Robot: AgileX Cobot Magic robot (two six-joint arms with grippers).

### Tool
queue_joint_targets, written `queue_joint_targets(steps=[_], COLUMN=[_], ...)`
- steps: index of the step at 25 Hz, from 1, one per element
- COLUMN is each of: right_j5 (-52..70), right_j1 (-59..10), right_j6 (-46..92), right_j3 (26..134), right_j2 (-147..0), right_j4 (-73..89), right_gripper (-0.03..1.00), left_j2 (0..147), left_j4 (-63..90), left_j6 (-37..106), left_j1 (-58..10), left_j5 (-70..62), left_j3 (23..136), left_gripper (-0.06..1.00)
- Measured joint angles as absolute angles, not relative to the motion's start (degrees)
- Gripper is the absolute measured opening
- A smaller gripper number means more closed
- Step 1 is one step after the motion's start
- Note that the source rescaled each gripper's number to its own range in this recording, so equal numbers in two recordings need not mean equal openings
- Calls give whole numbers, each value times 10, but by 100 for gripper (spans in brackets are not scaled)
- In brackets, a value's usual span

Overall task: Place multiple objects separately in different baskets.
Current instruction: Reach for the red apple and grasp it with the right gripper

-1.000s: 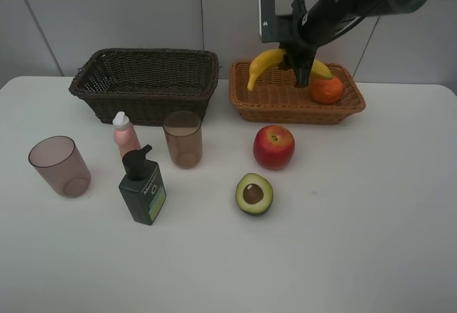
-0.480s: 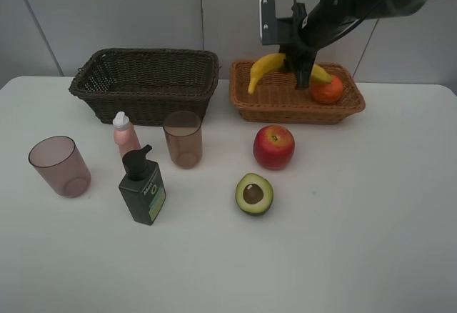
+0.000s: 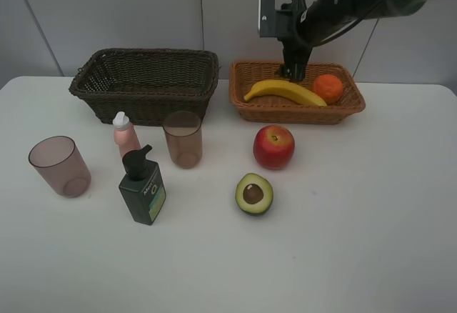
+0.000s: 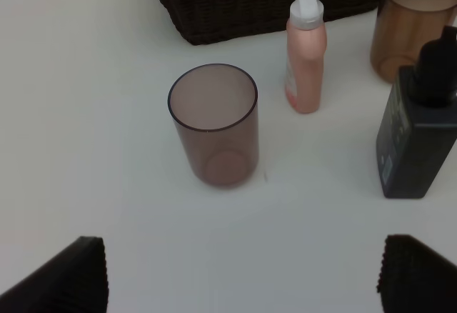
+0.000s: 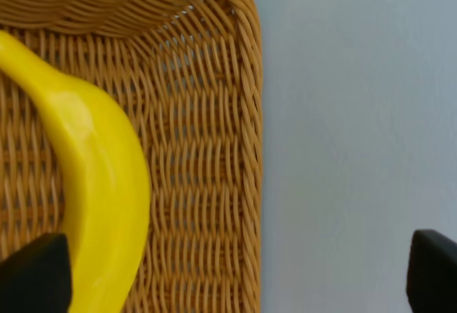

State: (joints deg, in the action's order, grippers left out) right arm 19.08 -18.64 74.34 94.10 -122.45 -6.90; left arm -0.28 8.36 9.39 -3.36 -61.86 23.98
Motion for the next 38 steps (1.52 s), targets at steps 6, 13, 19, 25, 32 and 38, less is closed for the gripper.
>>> queue_joint_targets(steps=[6,13,19,25,32,38], right_j5=[191,195,197,225,291,355], right_j1=[-186,-186,-186,-186,-186,-186], right_j6=[743,743,742,742,666,497], right_j3=[941,941,941,941,941,941], right_j2=[-1224,-1224,-1224,-1222,-1189,-1144], right_j4=[-68,-67,-60,-60,-60,-60], right_gripper=[100,100,100,100,100,100], left_j2=[-3,-3,-3,-3,-3,-3], left_j4=[84,84,84,84,84,84], left_j6=[94,94,94,94,94,94], left_j1=[-34,-34,-34,-34,-34,-34], left_j5=[-619,-619,-619,-619,-619,-619], left_j3=[240,240,240,240,240,240], left_gripper=[100,100,100,100,100,100])
